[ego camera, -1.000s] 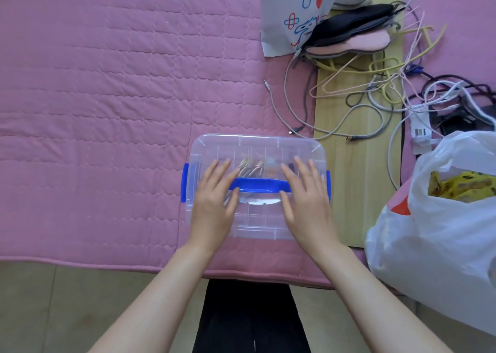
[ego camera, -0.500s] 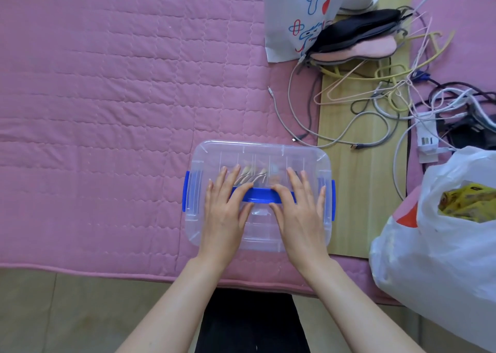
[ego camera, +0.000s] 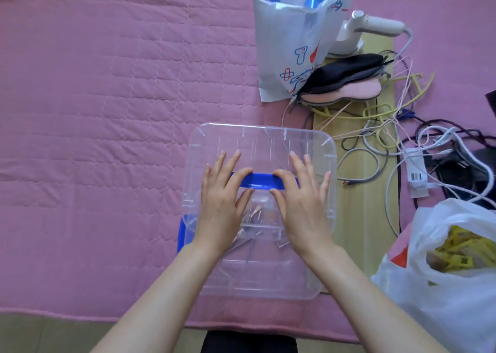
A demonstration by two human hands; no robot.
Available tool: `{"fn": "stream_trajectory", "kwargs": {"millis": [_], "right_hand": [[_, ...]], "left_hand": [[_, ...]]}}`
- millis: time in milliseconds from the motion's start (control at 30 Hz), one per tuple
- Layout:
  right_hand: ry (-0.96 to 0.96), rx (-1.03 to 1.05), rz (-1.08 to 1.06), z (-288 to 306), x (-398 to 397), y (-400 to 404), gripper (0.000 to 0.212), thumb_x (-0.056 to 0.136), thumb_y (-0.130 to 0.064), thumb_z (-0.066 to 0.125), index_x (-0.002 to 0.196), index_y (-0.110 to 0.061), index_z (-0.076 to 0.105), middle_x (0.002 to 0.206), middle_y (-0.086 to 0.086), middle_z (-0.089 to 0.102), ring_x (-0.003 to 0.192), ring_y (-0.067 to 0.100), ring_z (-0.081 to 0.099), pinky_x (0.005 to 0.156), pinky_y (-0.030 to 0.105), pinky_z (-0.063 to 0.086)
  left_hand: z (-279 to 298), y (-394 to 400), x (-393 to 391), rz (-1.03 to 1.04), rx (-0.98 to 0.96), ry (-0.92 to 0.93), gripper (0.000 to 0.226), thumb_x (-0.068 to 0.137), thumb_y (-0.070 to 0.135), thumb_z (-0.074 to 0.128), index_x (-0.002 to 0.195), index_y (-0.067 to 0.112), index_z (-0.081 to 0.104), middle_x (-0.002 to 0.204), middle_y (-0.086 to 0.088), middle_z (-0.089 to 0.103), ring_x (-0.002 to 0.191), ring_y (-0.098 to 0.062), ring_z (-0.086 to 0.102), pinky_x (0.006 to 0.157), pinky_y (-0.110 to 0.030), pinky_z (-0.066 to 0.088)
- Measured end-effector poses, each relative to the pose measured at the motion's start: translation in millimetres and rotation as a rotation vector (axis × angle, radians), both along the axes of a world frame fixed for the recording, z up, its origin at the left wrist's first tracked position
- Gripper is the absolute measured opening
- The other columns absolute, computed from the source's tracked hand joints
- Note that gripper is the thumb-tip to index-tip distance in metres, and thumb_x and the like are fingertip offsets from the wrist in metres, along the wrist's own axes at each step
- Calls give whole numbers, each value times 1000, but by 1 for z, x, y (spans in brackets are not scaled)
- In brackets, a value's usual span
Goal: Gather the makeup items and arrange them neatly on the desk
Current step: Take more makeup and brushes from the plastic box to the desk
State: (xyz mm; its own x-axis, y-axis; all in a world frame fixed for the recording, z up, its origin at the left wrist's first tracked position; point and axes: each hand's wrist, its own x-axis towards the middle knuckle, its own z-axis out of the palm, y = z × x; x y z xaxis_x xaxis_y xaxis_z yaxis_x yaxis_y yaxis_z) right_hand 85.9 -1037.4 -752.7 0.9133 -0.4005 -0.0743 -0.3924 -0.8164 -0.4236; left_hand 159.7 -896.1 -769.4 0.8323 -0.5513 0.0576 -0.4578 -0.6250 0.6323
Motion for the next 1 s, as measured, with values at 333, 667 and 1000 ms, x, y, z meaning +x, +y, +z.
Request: {"fn": "stream_trajectory", "kwargs": {"millis": [333,667,1000], "right_hand": [[112,33,45,-21,83,-48,30,95,-27,53,123,-14,52,156,9,23,147,31,9,112,64,2],[341,151,116,-111,112,-69,31,93,-27,57,119,-12,55,145,6,36,140,28,23,104,64,28],[431,49,194,-140,114,-73,29,92,-10,51,120,-12,56,149,10,30,141,30,21,106,67,25]], "left_hand": [[-33,-45,81,5,42,-16,27,91,18,62,117,13,60,147,-5,42,143,-28,26,115,-48,19],[-117,-60,116,-111,308,96,28,86,10,66,113,9,67,141,-12,50,136,-37,36,107,-48,34],[-127,-64,124,-179,502,123,33,91,4,51,120,11,64,148,-4,39,135,-23,30,93,-34,37]]}}
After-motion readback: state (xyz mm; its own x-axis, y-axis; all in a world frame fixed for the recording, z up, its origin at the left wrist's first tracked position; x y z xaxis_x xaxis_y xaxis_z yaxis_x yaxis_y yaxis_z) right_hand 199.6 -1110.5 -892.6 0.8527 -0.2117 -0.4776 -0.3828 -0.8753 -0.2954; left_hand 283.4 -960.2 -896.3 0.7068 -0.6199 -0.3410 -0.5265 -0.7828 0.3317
